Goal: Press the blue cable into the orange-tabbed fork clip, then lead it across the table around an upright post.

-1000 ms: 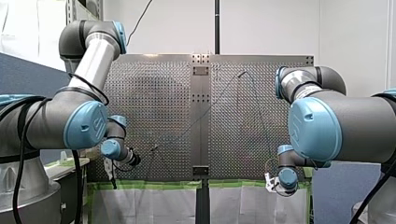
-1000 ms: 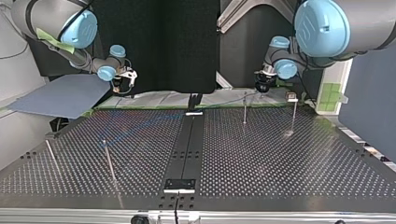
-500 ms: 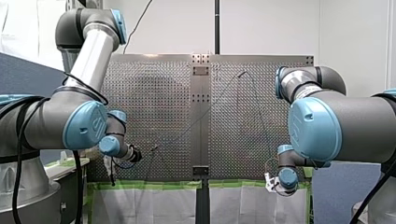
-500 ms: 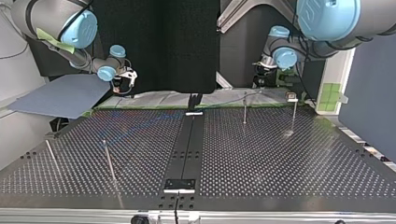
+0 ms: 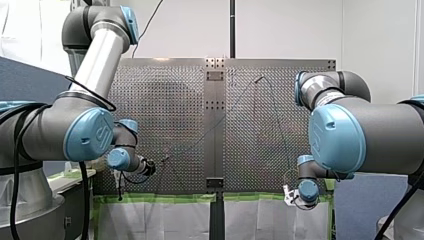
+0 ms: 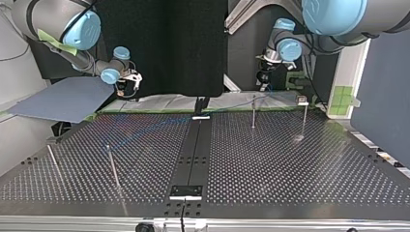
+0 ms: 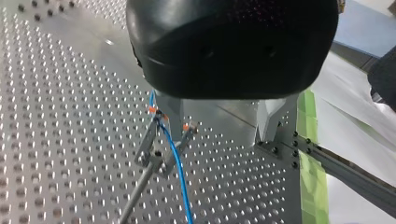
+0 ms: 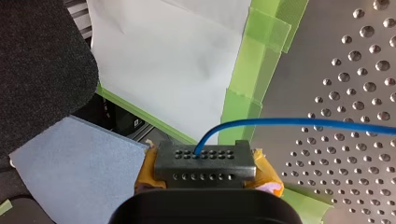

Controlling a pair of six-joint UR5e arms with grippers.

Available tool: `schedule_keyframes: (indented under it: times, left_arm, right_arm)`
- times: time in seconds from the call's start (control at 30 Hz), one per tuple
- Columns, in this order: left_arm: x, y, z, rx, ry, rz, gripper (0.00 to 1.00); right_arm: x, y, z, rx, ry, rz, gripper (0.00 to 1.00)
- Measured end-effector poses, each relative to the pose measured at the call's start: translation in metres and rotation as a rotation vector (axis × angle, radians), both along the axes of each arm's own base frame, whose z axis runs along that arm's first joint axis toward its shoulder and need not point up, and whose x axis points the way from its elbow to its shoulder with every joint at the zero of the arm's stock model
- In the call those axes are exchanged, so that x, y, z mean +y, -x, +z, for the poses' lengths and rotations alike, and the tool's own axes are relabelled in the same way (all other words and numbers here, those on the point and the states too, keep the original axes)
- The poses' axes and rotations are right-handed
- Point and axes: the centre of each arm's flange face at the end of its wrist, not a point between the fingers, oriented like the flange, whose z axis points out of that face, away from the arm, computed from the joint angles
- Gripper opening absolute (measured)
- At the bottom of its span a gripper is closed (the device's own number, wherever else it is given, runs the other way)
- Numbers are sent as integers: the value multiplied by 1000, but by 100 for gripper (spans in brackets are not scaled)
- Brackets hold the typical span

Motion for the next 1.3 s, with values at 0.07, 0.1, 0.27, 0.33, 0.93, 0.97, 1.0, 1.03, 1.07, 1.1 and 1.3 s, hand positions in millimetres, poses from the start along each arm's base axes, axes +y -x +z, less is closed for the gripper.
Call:
schedule_keyframes:
  times: [0.07,0.1,0.27,0.33,0.93,0.97,1.0,1.03,1.07,1.1,1.3]
  left_arm:
    - [-4,-1,1,-23,-18,-17,78]
    - [-6,-1,2,-33,-26,-23,78]
    - [-13,-4,4,-79,-35,-42,83]
    - [-15,-6,6,-98,-32,-43,86]
    - [-9,-6,5,-103,-122,32,100]
    - [-9,-6,5,-103,-123,33,100]
    - [-9,-6,5,-103,-123,34,100]
    - [-9,-6,5,-102,-123,35,100]
    - [-9,-6,5,-102,-123,35,100]
    - [-9,-5,5,-101,-123,35,100]
    - [-9,-5,5,-100,-123,36,100]
  right_arm:
    - [0,0,0,-1,0,2,0]
    - [0,0,0,-1,0,2,0]
    - [0,-1,0,-2,0,5,0]
    - [0,-1,0,-3,0,6,0]
    - [0,-1,0,-6,-2,11,0]
    - [0,-2,0,-6,-2,12,0]
    - [0,-2,0,-7,-2,13,0]
    - [0,-2,0,-7,-3,14,0]
    - [0,-2,0,-8,-3,15,0]
    - [0,-2,0,-8,-3,15,0]
    - [0,-3,0,-10,-3,19,0]
